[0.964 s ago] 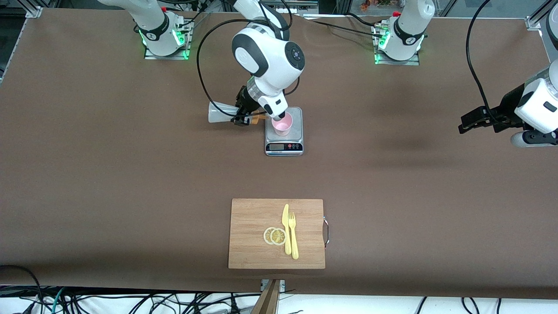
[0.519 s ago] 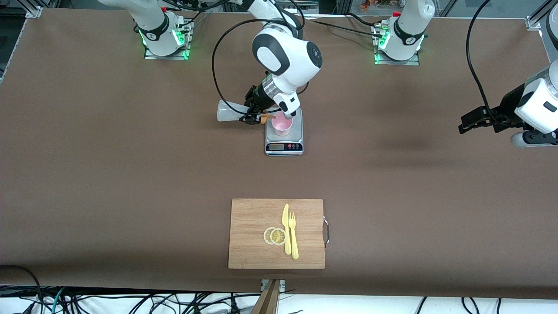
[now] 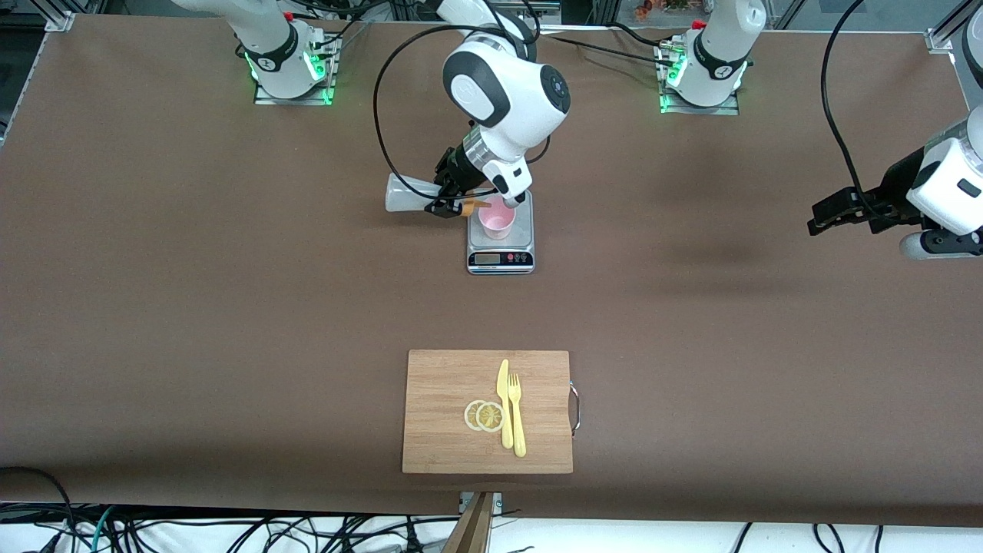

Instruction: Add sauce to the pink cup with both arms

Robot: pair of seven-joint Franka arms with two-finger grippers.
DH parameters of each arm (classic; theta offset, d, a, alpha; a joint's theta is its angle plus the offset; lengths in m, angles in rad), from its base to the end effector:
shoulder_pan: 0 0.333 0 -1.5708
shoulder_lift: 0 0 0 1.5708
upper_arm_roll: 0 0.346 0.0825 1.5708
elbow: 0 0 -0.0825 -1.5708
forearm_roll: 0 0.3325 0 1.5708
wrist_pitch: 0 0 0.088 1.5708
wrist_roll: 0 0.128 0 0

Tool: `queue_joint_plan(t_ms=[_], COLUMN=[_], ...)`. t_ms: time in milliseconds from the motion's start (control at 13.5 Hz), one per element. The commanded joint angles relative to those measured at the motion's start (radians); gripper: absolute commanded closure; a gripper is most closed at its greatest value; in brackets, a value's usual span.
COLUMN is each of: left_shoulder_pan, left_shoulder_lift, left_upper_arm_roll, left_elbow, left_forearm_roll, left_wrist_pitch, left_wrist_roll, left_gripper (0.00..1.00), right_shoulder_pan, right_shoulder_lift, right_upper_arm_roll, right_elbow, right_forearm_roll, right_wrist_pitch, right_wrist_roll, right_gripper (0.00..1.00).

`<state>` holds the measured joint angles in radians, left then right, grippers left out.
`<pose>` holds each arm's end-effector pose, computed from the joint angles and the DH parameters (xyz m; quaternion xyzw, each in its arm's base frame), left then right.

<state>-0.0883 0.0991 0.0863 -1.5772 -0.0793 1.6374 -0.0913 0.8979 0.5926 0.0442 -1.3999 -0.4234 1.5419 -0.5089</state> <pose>0.5385 -0.0131 0.5853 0.9980 0.0479 -0.0209 0.0343 0.4164 0.4719 0.3690 0.6884 0.6640 -0.1717 0.2359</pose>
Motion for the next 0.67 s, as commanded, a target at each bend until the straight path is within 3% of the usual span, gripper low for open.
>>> queue_joint_plan(t_ms=[0,445,593], left_shoulder_pan=[0.004,0.005,0.005], left_shoulder_lift=[0.004,0.004,0.004], left_upper_arm_roll=[-0.002,-0.002,-0.002], left_elbow=[0.016,0.016,0.016], left_forearm_roll=[0.007,0.007,0.007], left_wrist_pitch=[-0.017,-0.017,-0.017], left_wrist_roll=[0.022,0.022,0.022], left_gripper=[0.0,0.0,0.0], right_shoulder_pan=[-0.085,-0.236,-0.302], right_shoulder_lift=[-0.079,-0.151,-0.198], right_upper_arm_roll=[0.006,-0.001,-0.003], right_elbow=[-0.021,-0.088,-0.163], right_forearm_roll=[0.13,0.363,0.455], right_wrist_pitch=[0.017,0.096,0.165], right_wrist_roll=[-0.028,-0.203,-0.299], right_gripper=[0.9,0.91,0.91])
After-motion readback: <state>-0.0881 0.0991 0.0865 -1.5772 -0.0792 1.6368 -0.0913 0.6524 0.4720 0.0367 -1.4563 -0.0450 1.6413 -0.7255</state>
